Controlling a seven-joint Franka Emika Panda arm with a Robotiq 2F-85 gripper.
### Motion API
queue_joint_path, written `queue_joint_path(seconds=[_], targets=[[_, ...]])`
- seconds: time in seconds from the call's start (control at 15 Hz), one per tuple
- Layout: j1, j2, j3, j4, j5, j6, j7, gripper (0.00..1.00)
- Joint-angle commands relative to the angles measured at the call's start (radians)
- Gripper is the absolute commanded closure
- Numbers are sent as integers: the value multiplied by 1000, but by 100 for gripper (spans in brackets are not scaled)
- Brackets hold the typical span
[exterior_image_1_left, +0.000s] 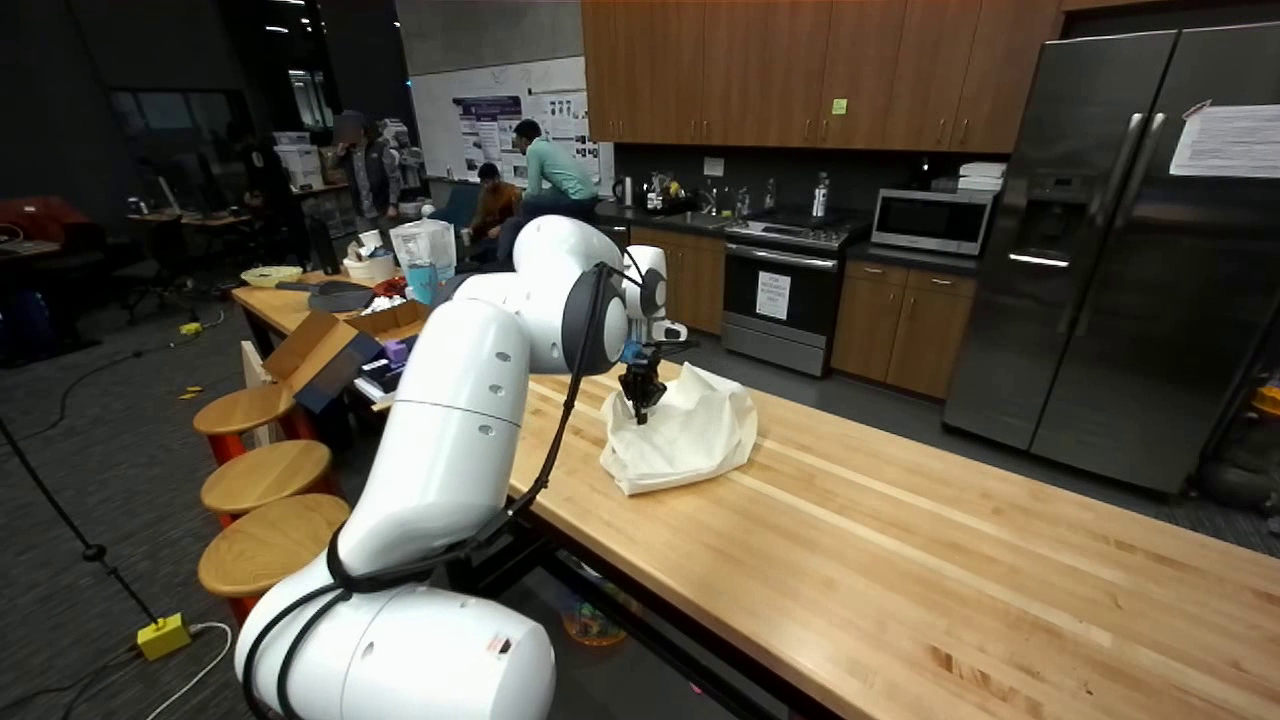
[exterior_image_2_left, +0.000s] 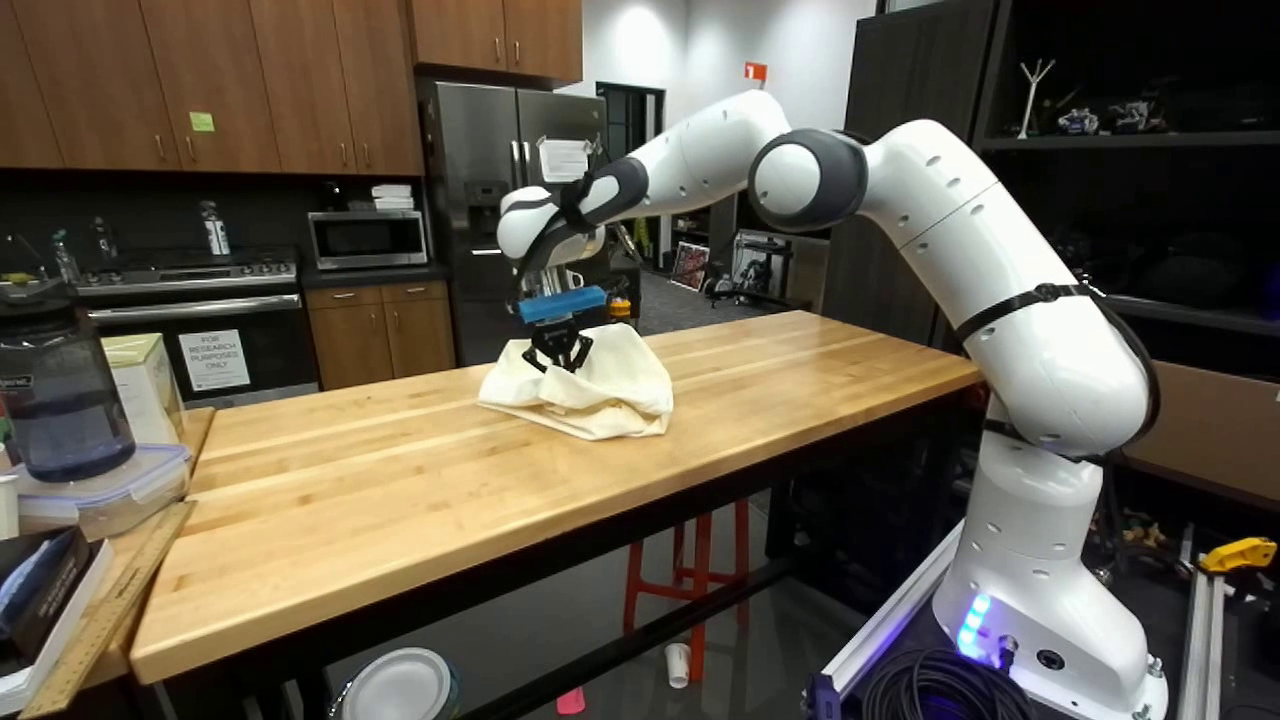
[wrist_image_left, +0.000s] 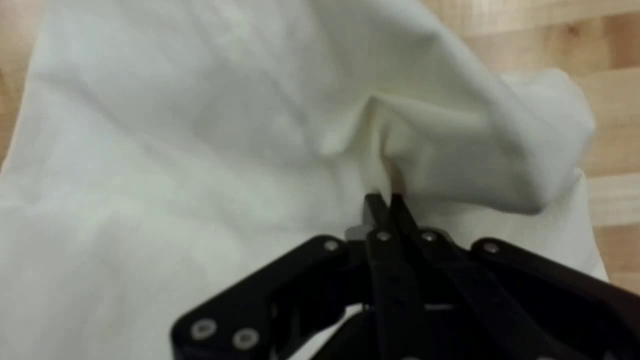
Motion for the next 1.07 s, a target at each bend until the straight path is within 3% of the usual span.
queue_joint_path(seconds=[0.0,0.4,1.0], targets=[[46,60,5,130,-65,-175,-67,99],[132,183,5,340,-176,-384,-197,99],[299,324,-23,574,-438,-497,-463,99]])
